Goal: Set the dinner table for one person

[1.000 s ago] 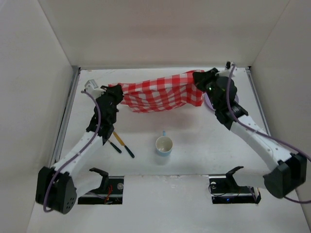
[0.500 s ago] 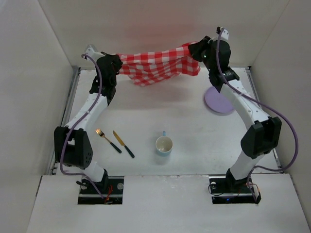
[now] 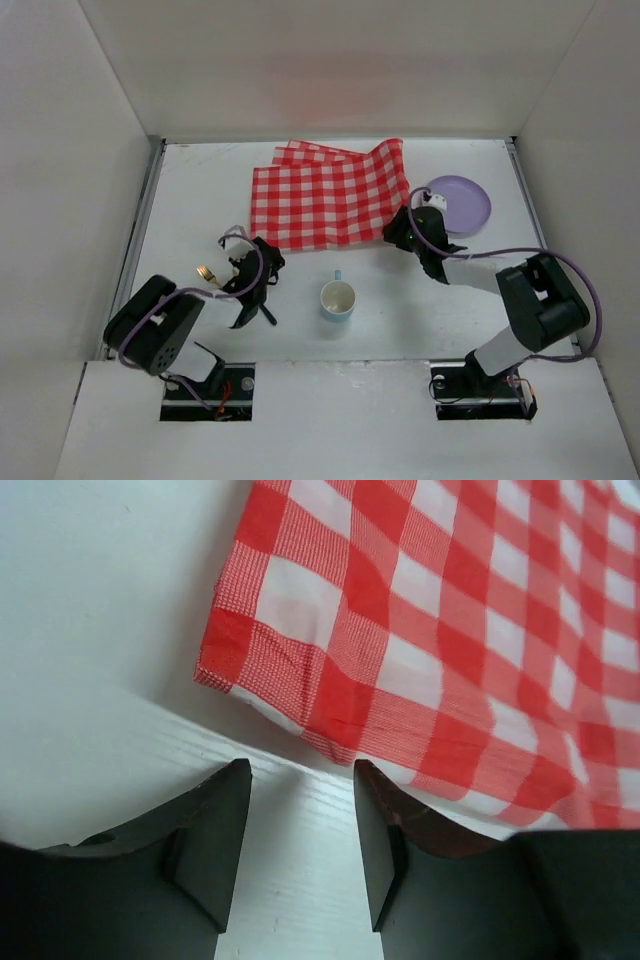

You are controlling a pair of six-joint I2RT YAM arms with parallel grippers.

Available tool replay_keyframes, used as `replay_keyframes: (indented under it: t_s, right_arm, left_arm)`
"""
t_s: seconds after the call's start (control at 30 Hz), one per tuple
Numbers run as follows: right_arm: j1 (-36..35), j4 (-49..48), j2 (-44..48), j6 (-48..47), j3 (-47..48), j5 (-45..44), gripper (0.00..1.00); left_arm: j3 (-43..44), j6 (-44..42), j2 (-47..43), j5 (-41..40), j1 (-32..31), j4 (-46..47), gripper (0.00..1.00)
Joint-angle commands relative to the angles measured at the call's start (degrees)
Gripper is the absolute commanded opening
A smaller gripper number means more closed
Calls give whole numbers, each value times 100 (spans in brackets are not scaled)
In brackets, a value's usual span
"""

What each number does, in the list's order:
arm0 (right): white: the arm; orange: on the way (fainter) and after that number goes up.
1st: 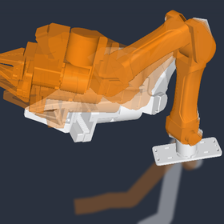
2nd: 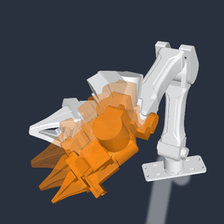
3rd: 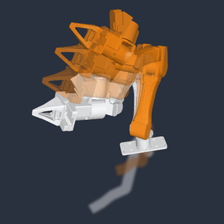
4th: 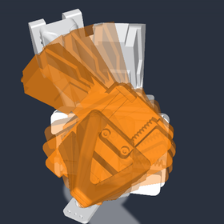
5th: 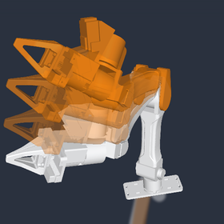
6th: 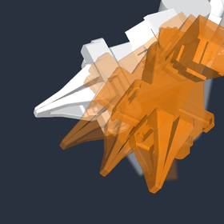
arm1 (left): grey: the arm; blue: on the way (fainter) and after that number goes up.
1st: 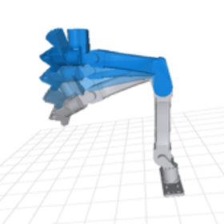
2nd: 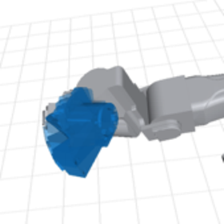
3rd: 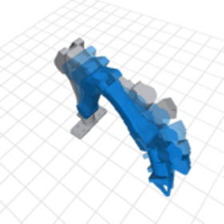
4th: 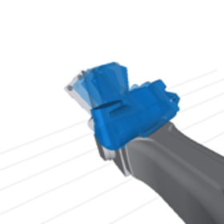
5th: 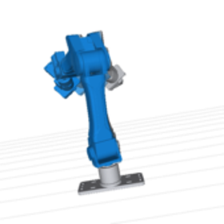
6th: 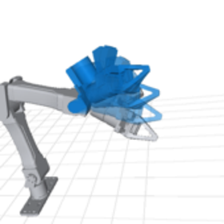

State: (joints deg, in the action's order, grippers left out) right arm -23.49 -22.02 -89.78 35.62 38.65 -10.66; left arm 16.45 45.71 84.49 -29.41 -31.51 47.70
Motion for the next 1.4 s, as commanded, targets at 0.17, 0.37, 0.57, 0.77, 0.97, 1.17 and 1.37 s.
replay_keyframes:
  t_s: [0.17,0.37,0.57,0.77,0.97,1.17,1.37]
  right_arm:
    - [130,338,1199,569,116,-446,63]
    - [129,830,1051,438,546,-815,64]
    - [121,1270,533,-98,1503,-1123,58]
    - [349,2166,-566,304,2033,-658,34]
    - [490,2290,-533,885,1488,-376,21]
    - [604,2615,-383,789,1522,-140,21]
    - [727,2458,-40,359,1899,-130,46]
  left_arm:
    - [16,-335,-2295,-917,-369,-40,52]
    - [1235,-414,-1316,-384,-229,-727,52]
    - [3229,-537,1004,575,114,-771,52]
    - [4857,-467,2580,1481,422,-1333,51]
    - [5333,-282,2959,1579,457,-1439,52]
    - [6071,-396,3196,1587,580,-1807,55]
    - [7687,-914,4048,1640,773,-2959,55]
